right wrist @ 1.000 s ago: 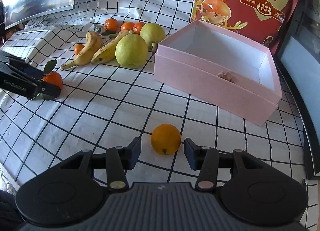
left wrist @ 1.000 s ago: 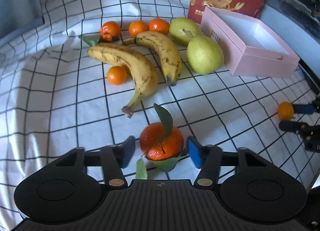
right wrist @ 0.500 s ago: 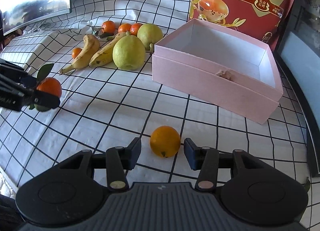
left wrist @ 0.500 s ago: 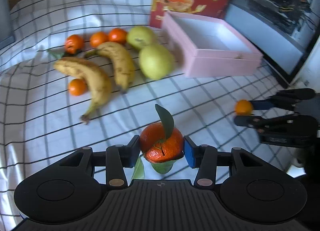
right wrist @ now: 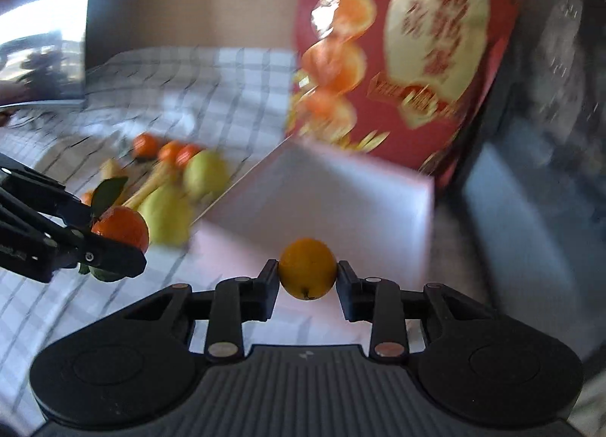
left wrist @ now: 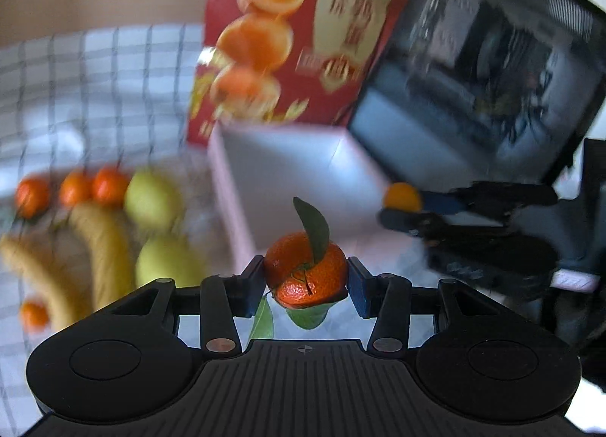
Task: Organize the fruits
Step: 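Lower the orange into the pink box with the right tool while the left tool carries the tangerine over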
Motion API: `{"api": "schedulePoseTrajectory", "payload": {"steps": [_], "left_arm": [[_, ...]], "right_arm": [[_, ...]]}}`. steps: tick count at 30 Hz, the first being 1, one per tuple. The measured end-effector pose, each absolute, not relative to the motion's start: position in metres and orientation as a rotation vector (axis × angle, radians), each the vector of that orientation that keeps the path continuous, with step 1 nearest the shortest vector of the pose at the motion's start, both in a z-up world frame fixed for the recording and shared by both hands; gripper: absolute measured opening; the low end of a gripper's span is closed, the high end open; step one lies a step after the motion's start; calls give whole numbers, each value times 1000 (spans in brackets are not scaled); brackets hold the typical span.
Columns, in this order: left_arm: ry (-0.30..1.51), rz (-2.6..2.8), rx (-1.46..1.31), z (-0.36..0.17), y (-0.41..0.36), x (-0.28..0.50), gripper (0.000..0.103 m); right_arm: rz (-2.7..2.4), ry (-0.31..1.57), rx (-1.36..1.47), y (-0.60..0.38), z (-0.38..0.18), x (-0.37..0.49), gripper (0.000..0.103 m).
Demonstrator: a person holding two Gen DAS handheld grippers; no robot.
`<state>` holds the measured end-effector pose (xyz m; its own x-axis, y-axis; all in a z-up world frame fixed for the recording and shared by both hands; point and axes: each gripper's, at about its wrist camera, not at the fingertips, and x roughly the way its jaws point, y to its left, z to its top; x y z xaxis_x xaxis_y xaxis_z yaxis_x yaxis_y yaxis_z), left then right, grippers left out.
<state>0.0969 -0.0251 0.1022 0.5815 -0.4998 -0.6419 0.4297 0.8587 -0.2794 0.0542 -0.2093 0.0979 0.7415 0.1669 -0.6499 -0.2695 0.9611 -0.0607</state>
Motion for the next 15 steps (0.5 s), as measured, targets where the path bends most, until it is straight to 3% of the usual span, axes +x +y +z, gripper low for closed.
{"api": "schedulePoseTrajectory", "payload": {"steps": [7, 8, 11, 15], "left_arm": [[787, -523, -83, 107, -65, 138, 51], [792, -526, -74, 105, -70, 142, 51], [814, -525, -54, 95, -85, 157, 51], [867, -530, -49, 76, -112, 176, 51]], "right_arm": [[148, 669, -125, -240, 102, 138, 36], [161, 678, -91, -246, 103, 138, 38], [191, 689, -20, -264, 100, 115, 54], [173, 747, 1, -277, 80, 76, 54]]}}
